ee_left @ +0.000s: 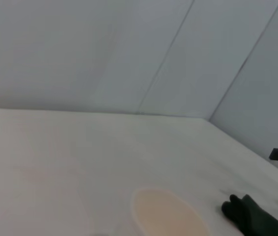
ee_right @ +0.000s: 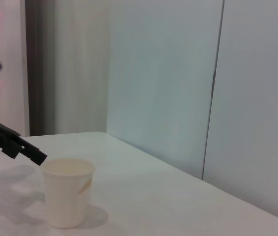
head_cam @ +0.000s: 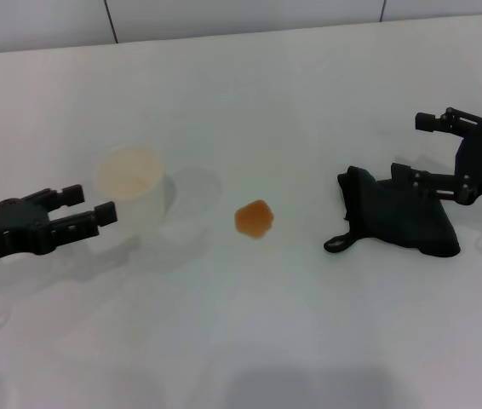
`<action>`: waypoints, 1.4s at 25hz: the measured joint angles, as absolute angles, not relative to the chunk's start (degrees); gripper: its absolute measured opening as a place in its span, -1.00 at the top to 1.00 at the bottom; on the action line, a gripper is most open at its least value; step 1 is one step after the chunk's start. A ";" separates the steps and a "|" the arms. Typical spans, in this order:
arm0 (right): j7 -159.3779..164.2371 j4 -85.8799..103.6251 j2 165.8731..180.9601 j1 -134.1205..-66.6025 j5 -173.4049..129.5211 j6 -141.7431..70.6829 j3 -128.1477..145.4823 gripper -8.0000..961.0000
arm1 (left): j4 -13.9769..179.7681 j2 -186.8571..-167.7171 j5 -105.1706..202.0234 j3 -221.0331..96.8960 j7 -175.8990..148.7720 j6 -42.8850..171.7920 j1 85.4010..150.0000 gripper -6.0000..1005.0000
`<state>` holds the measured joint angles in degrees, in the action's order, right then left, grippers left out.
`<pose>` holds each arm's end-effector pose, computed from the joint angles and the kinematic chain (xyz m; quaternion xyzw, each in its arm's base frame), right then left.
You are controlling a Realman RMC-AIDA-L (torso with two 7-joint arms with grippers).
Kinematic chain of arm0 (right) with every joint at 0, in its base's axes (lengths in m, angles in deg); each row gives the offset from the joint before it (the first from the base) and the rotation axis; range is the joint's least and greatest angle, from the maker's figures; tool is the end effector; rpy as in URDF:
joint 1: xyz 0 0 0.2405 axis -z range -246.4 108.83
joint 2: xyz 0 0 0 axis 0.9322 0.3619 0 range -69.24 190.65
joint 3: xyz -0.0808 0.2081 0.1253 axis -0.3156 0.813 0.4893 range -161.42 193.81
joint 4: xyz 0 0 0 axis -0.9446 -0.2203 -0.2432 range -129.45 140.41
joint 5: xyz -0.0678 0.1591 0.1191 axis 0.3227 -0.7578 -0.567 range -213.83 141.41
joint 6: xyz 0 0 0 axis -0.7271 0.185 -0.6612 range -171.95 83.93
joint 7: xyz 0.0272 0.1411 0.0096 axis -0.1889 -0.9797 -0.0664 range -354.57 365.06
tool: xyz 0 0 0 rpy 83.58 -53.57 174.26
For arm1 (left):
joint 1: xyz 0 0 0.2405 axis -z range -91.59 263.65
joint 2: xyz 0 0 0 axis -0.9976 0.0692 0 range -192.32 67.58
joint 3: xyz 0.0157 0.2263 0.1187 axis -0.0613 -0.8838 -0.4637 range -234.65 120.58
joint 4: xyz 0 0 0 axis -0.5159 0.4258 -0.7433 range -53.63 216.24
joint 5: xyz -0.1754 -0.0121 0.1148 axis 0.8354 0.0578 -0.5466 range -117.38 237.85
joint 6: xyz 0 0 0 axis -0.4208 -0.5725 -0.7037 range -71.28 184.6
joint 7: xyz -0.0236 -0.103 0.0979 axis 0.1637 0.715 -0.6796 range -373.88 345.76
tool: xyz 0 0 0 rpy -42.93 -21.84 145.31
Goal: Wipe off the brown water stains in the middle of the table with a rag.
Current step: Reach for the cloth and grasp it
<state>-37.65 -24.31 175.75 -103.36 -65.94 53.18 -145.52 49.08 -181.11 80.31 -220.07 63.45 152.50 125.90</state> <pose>0.3245 0.3101 0.0451 -0.9141 0.1022 0.2450 0.3065 -0.3017 0.3170 0.0079 -0.8842 -0.3577 -0.2598 0.1512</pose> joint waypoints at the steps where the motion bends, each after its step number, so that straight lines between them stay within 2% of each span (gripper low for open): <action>1: -37.65 -24.31 175.74 -103.36 -65.95 53.18 -145.52 -0.75 | 48.58 -181.11 80.25 -220.07 63.64 152.72 125.70 -0.74; 30: -37.44 -24.22 175.83 -102.58 -66.01 53.61 -145.52 -0.75 | 44.98 -181.07 81.57 -220.09 64.36 160.61 128.77 -0.74; 35: -37.45 -24.14 175.84 -102.70 -65.98 53.72 -145.52 -0.75 | 39.71 -181.02 77.49 -220.16 64.94 161.50 131.63 -0.74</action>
